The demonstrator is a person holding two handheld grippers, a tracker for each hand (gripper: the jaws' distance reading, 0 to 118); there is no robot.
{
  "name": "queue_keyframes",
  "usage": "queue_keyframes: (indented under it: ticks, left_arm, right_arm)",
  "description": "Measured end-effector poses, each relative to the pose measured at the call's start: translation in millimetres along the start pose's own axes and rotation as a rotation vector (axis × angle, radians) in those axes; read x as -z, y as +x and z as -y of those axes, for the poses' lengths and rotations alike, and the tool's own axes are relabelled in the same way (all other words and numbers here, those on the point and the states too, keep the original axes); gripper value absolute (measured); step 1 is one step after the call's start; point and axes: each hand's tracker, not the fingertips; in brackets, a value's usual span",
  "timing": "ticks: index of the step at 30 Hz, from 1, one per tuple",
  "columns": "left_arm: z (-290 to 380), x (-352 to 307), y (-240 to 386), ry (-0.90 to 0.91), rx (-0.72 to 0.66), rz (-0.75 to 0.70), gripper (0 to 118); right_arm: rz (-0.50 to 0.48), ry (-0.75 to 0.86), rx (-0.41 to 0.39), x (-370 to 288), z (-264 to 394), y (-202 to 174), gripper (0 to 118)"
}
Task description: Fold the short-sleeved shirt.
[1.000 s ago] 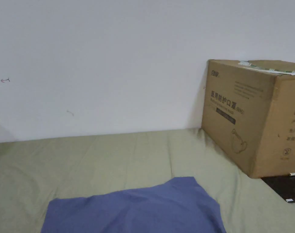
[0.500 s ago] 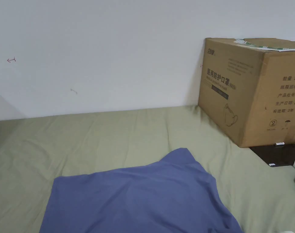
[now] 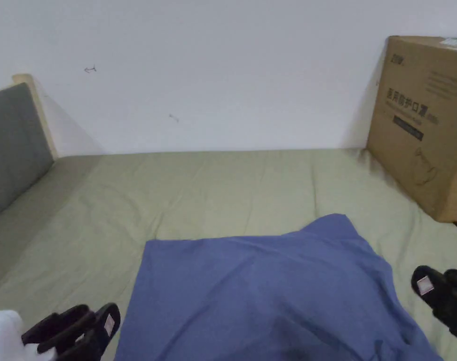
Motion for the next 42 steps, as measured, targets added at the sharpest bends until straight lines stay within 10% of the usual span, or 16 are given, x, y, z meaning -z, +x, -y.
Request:
queue_keyframes:
  ticks: [6, 9, 14, 15, 19, 21, 25, 27, 28, 37, 38, 40, 42]
  left_arm:
    - [-8, 34, -14, -0.16, 0.126, -0.091, 0]
    - [-21, 67, -34, -0.563, -0.051, 0.002, 0]
    - [16, 126, -82, -0.812, 0.085, -0.014, 1]
    - [26, 133, -85, -0.831, 0.114, -0.026, 9]
    - [54, 155, -100, -0.867, 0.114, -0.049, 117]
    - [62, 161, -104, -0.853, 0.098, -0.046, 118]
    - [81, 178, -105, -0.858, 0.128, -0.062, 110]
    - [66, 171, -104, -0.826, 0.169, -0.001, 57]
    - [66, 171, -104, -0.83, 0.187, 0.014, 5]
    - [89, 99, -59, -0.525, 0.225, 0.003, 3]
    - [82, 93, -61, -0.497, 0.211, 0.012, 3]
    - [78, 84, -59, -0.475, 0.206, 0.027, 3]
    - [85, 79, -49, -0.476, 0.219, 0.028, 3]
  right_arm:
    - [-0.058, -0.041, -0.091, 12, -10, -20, 0]
    - [-0.037, -0.096, -0.176, 19, -4, -19, 0]
    - [-0.063, -0.224, -0.117, 30, 13, -12, 0]
    - [-0.059, -0.235, -0.115, 32, 16, -11, 0]
    - [-0.051, -0.265, -0.112, 33, 18, -10, 0]
    - [-0.054, -0.279, -0.113, 33, 19, -12, 0]
    - [-0.047, -0.317, -0.118, 40, 26, -10, 0]
    - [-0.043, -0.336, -0.11, 44, 31, -8, 0]
    - [-0.039, -0.348, -0.102, 46, 33, -5, 0]
    - [0.077, -0.446, -0.071, 47, 53, 48, 1]
    - [0.105, -0.481, -0.071, 49, 59, 63, 23]
    - [0.141, -0.573, -0.018, 51, 73, 97, 117]
    - [0.211, -0.68, 0.011, 56, 90, 123, 117]
